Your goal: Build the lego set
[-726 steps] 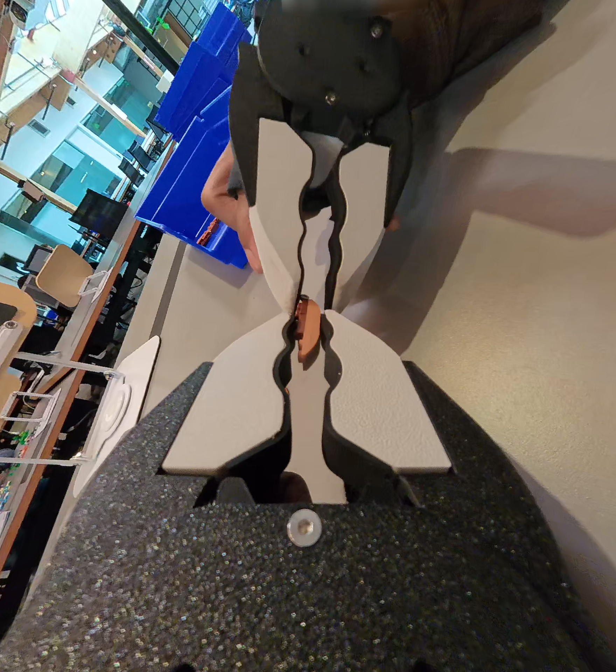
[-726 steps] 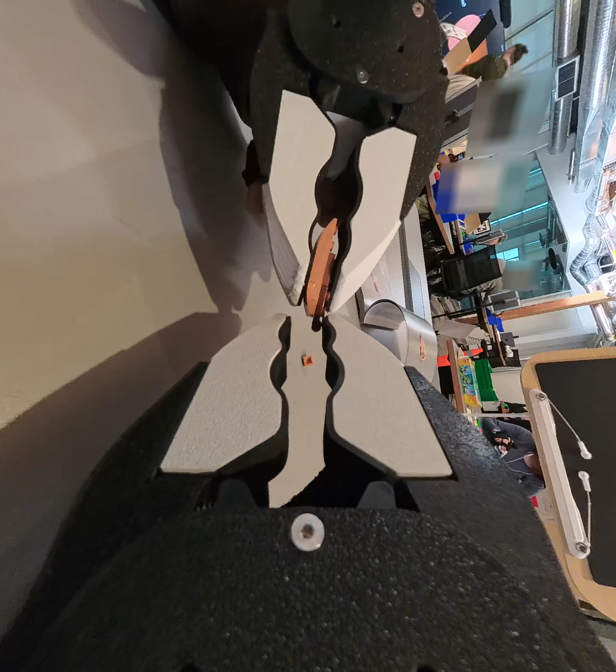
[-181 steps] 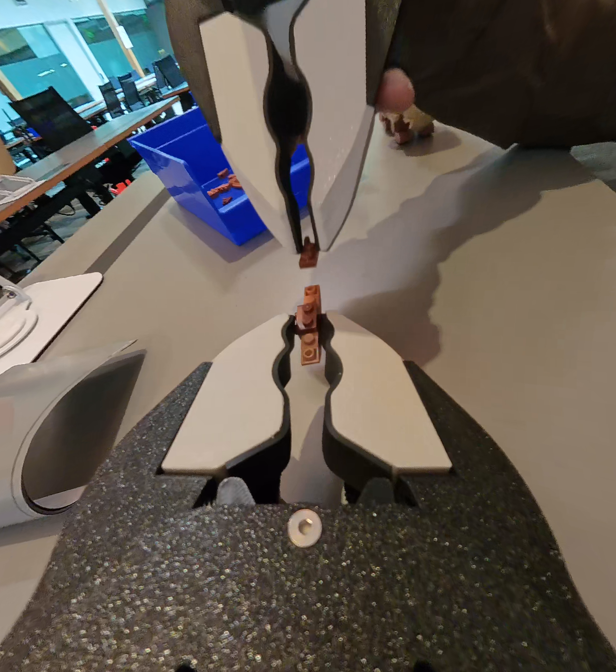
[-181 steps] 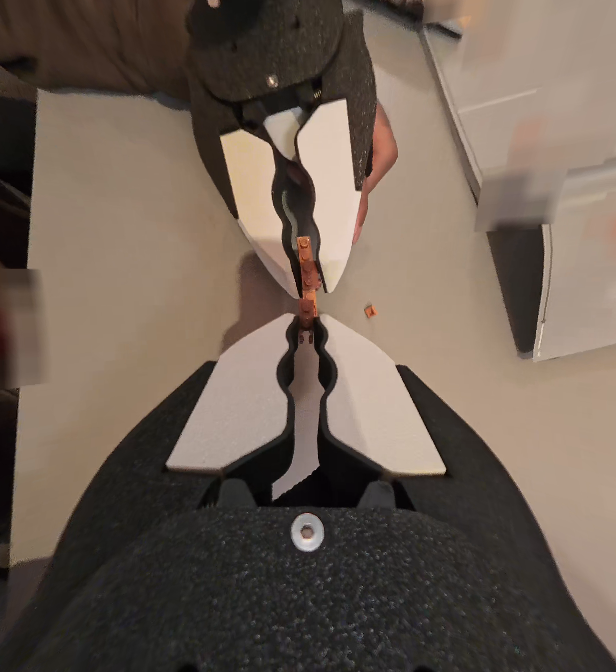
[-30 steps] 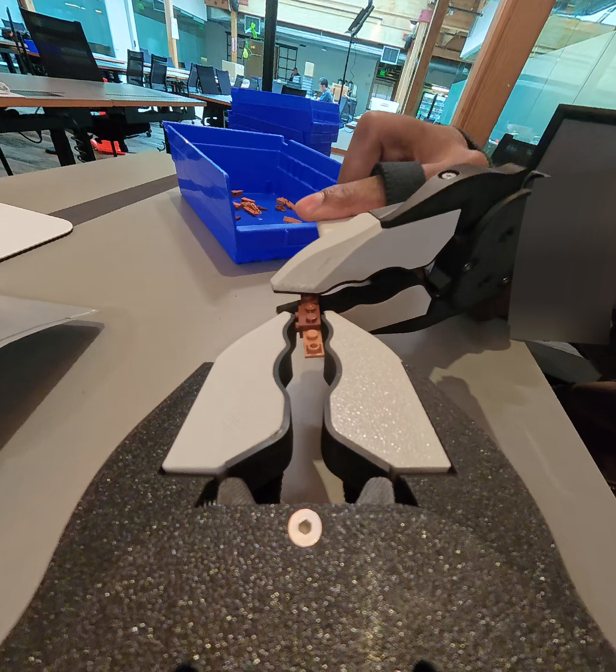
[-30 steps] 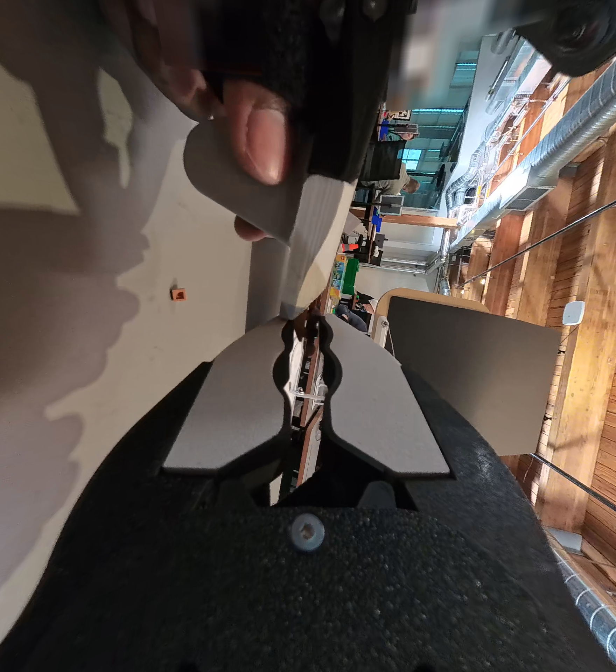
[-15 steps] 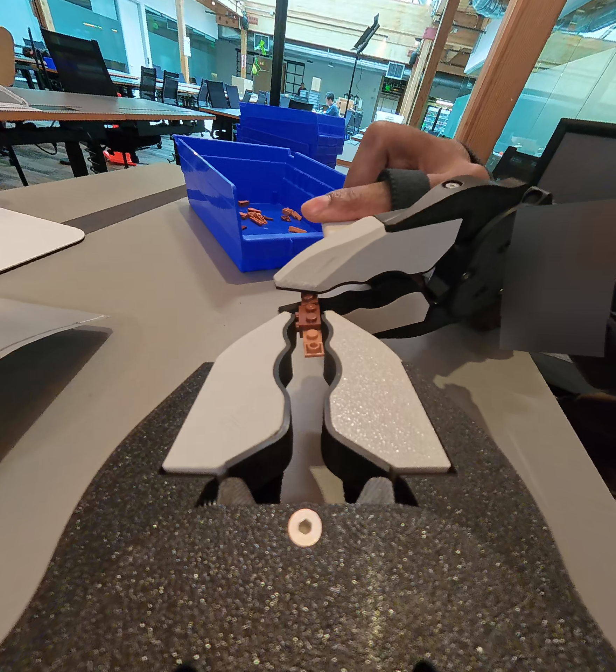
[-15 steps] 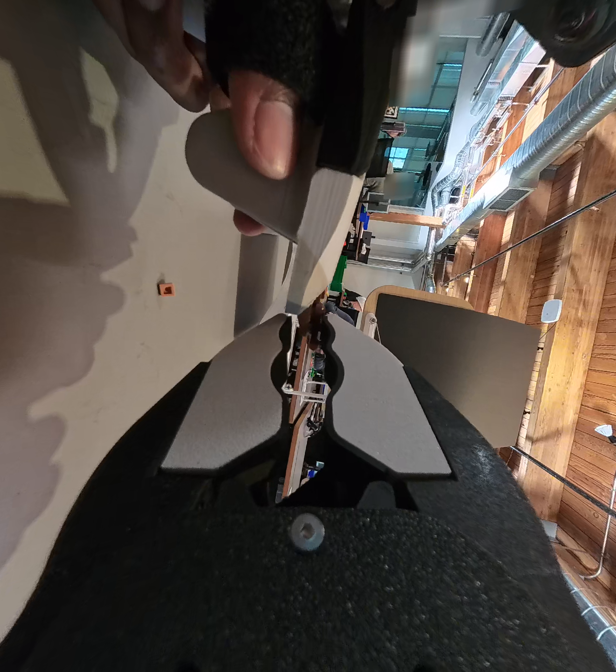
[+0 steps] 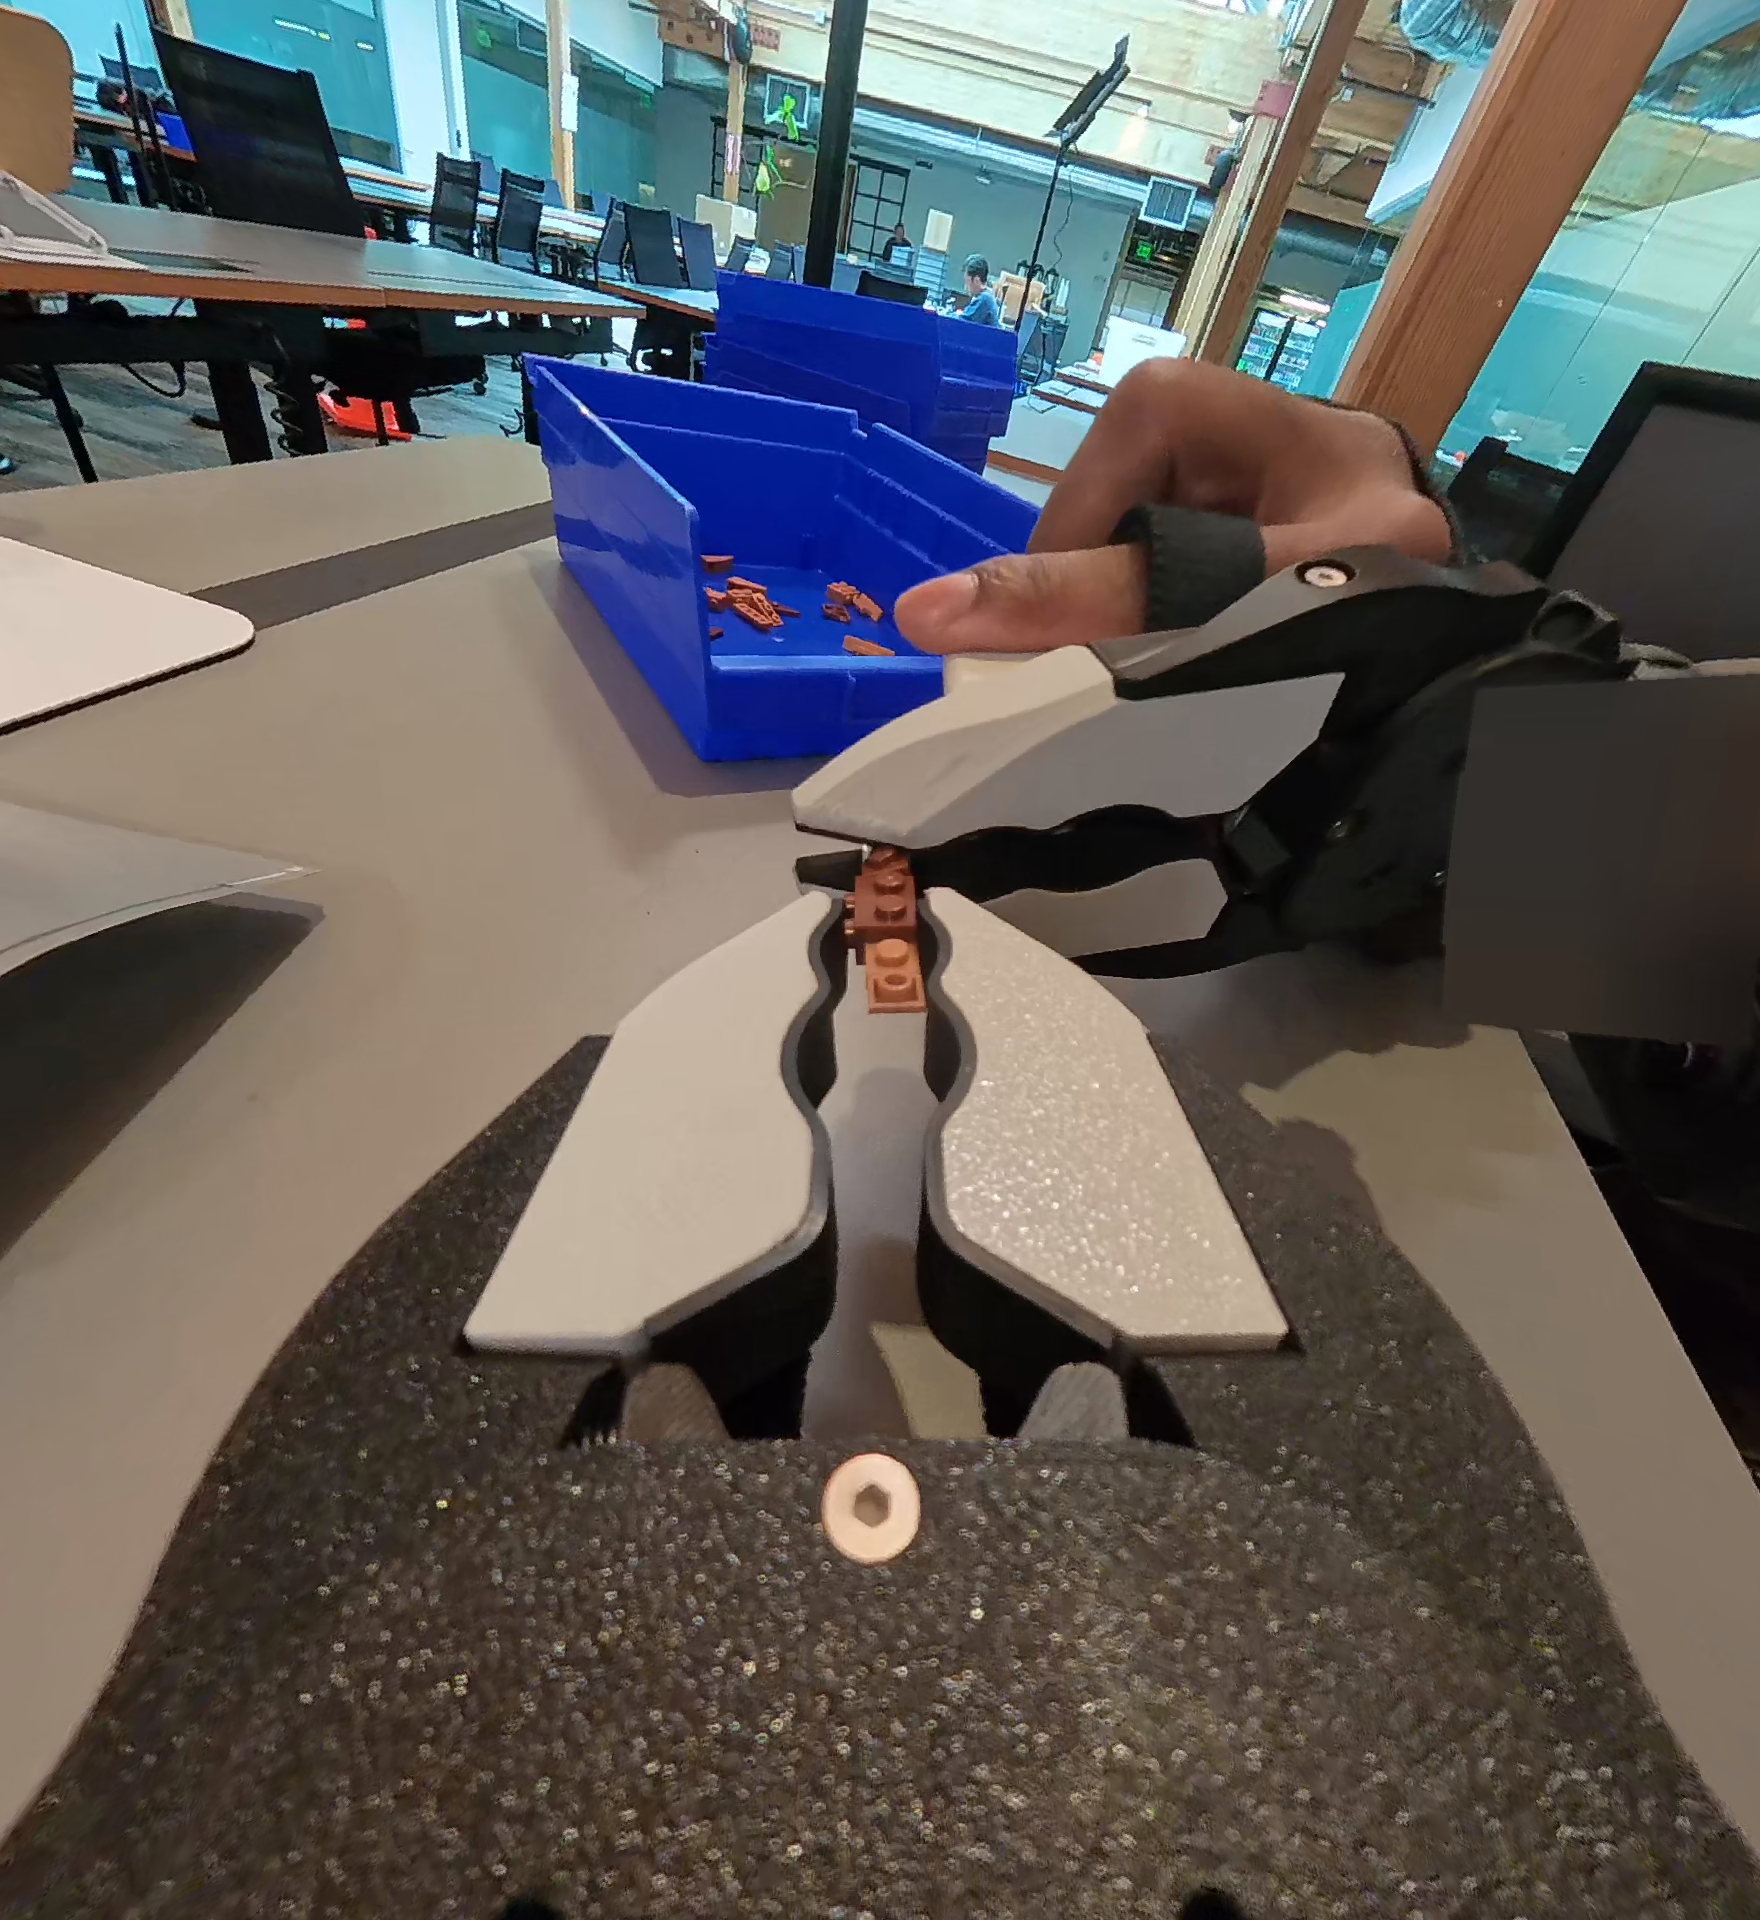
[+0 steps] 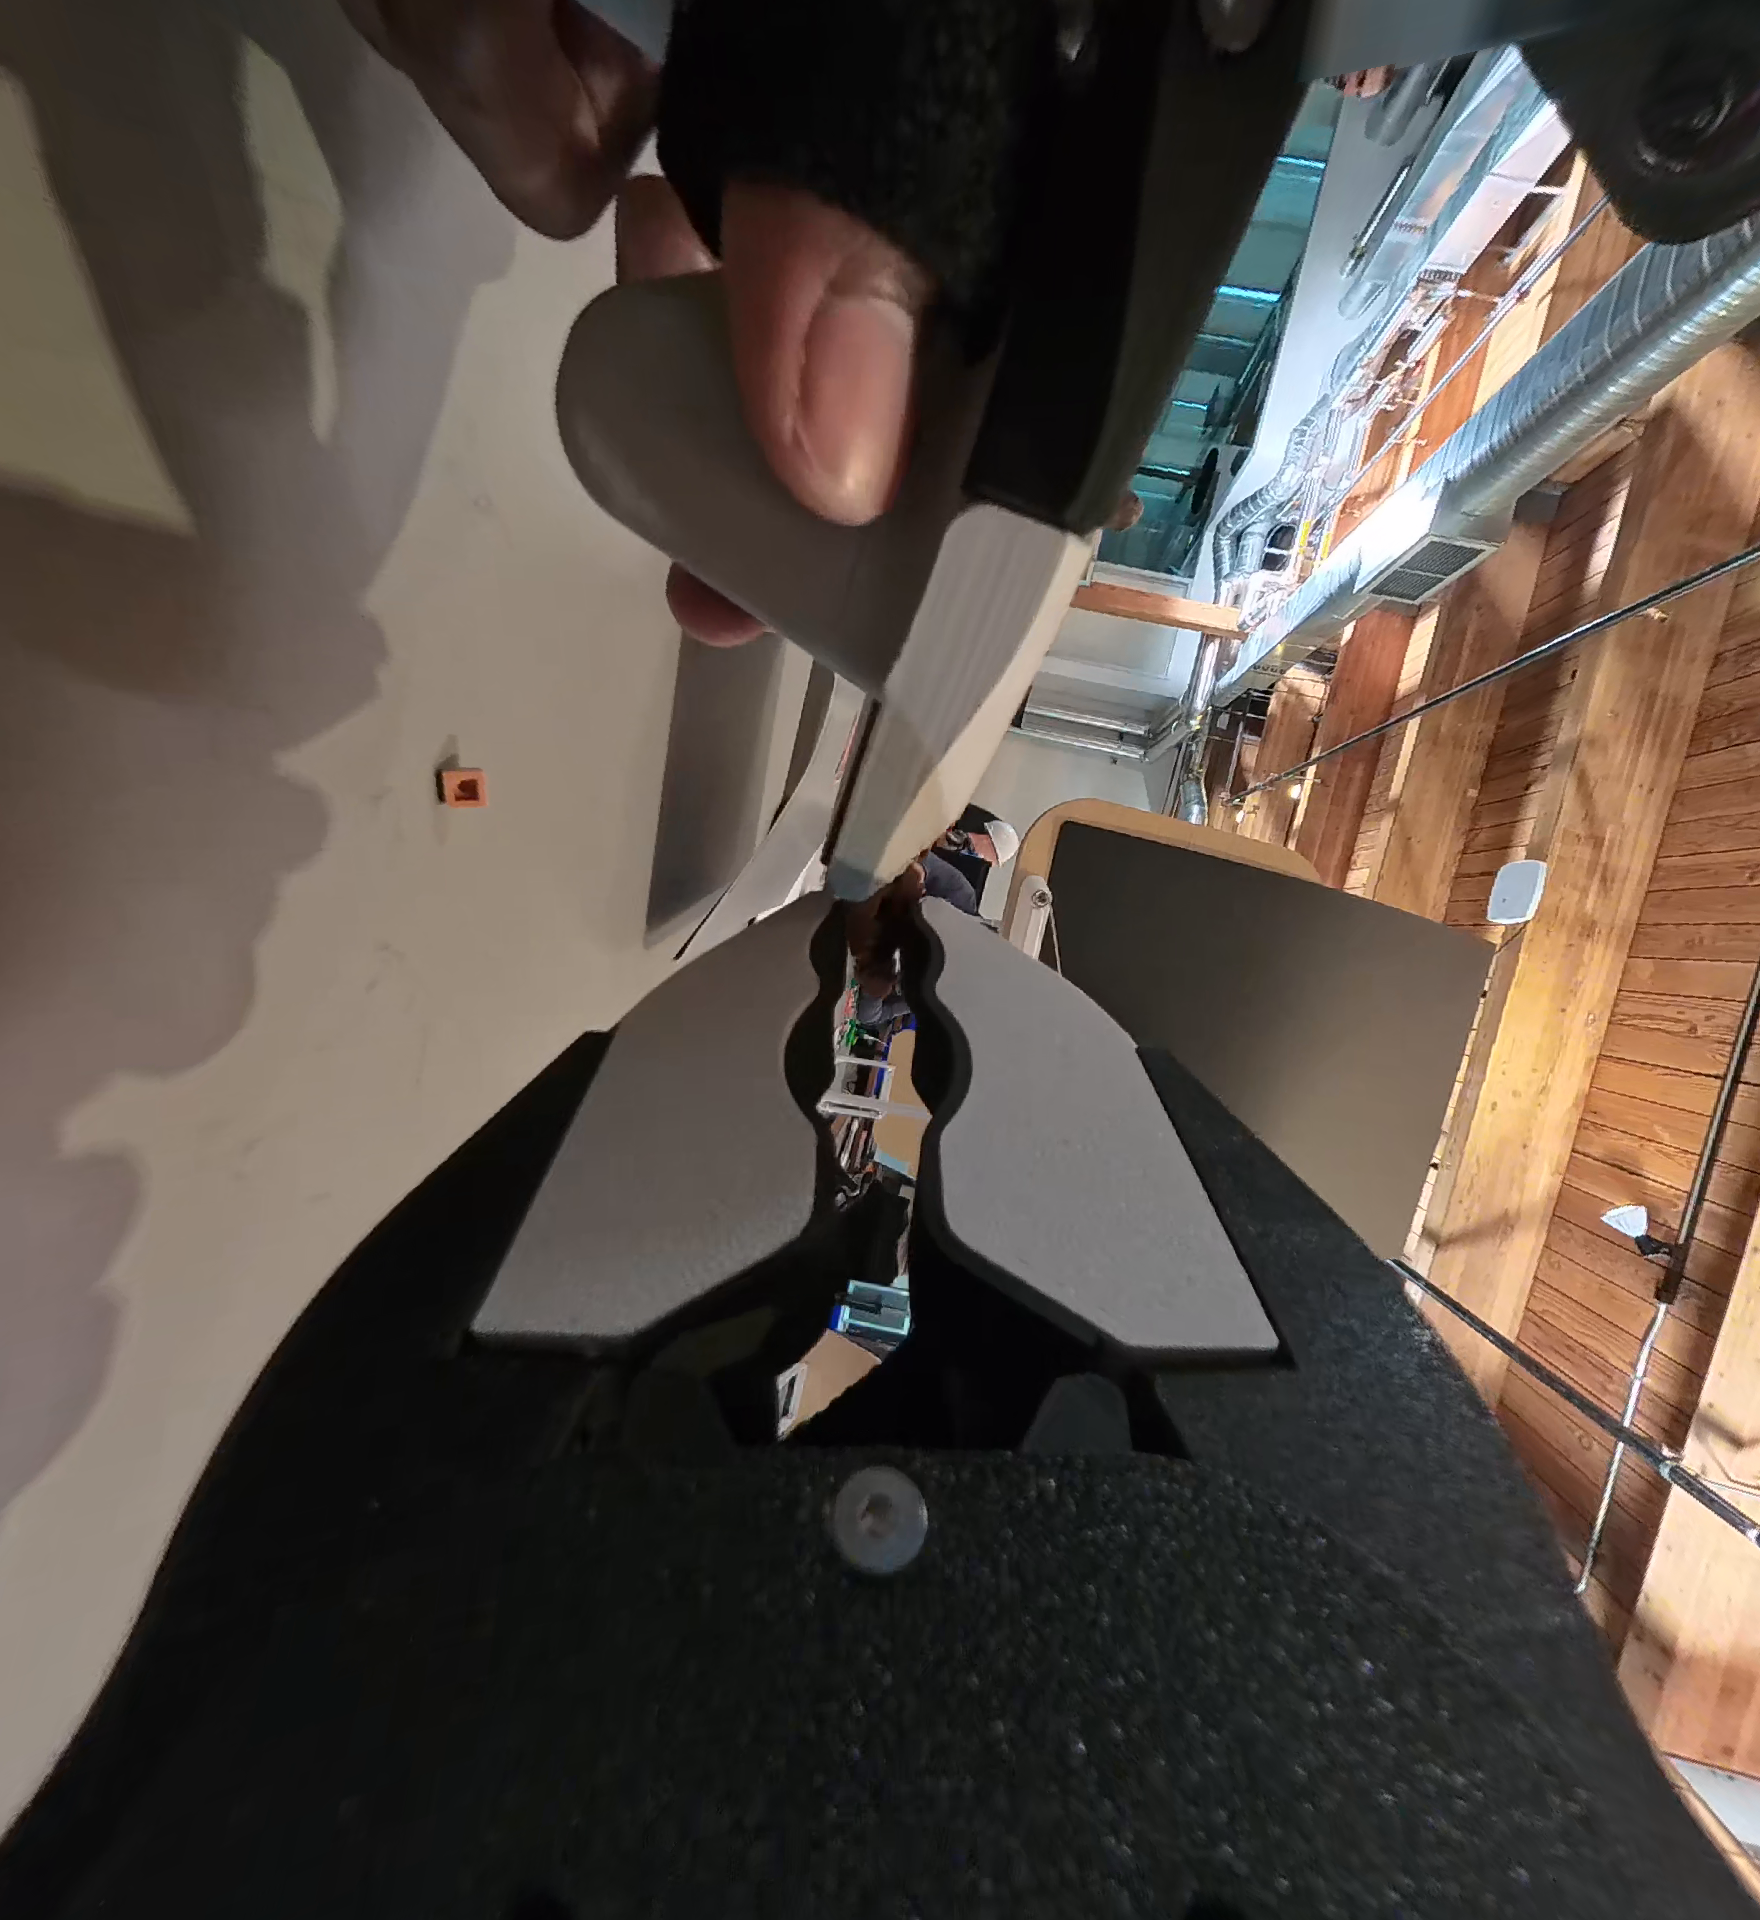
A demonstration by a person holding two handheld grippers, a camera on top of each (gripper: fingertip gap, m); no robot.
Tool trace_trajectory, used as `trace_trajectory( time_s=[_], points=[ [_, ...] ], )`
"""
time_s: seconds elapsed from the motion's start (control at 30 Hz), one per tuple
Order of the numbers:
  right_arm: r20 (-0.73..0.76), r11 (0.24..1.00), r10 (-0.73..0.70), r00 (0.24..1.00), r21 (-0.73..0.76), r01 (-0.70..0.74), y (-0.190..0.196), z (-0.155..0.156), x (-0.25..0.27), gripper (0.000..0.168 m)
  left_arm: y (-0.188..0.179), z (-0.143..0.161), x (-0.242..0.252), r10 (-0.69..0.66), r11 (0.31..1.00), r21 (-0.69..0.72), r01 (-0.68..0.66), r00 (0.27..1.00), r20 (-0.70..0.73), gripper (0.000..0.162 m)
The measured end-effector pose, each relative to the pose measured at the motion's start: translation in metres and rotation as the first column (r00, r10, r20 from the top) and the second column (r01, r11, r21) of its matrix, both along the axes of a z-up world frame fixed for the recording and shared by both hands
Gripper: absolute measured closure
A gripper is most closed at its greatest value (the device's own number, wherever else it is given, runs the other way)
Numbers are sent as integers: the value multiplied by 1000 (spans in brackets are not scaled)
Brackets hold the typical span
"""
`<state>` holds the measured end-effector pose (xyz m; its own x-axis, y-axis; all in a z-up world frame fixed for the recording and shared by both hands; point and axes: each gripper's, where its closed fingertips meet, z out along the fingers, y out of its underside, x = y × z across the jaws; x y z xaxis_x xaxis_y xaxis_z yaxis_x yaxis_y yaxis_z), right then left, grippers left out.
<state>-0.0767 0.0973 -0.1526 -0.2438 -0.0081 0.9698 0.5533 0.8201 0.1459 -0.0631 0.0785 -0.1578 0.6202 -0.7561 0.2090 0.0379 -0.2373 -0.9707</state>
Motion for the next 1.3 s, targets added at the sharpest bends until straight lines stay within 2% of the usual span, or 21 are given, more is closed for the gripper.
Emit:
trace_trajectory(
  time_s=[0.3, 0.57, 0.67, 0.77, 0.97, 1.07, 1.3],
  points=[
    [33, 999, -16, 999, 30, 15, 3, -4, 0, 159, 3, -4, -1, 26, 999, -48, -25, 999, 19, 150],
    [-50, 1000, 15, 999, -6, -15, 1, 5, -2, 157, 2, 4, -2, 27, 999, 18, -27, 999, 17, 150],
    [-58, 1000, 4, 998, -20, -6, 4, 6, 0, 149, 2, 6, -3, 34, 999, 41, -34, 999, 11, 150],
    [-76, 999, 6, 997, -54, -10, 4, 9, 2, 141, 3, 9, -5, 45, 997, 64, -46, 999, 8, 150],
    [-120, 973, 55, 991, -217, -80, -5, 13, 4, 132, 2, 9, -5, 43, 995, 90, -42, 999, -15, 150],
    [-95, 974, 75, 993, -205, -94, -9, 10, 3, 133, 1, 6, -2, 32, 996, 89, -29, 999, -41, 150],
    [-60, 981, 97, 993, -161, -106, -15, 3, -1, 148, -1, 4, 2, 23, 995, 99, -15, 997, -75, 150]
  ],
)
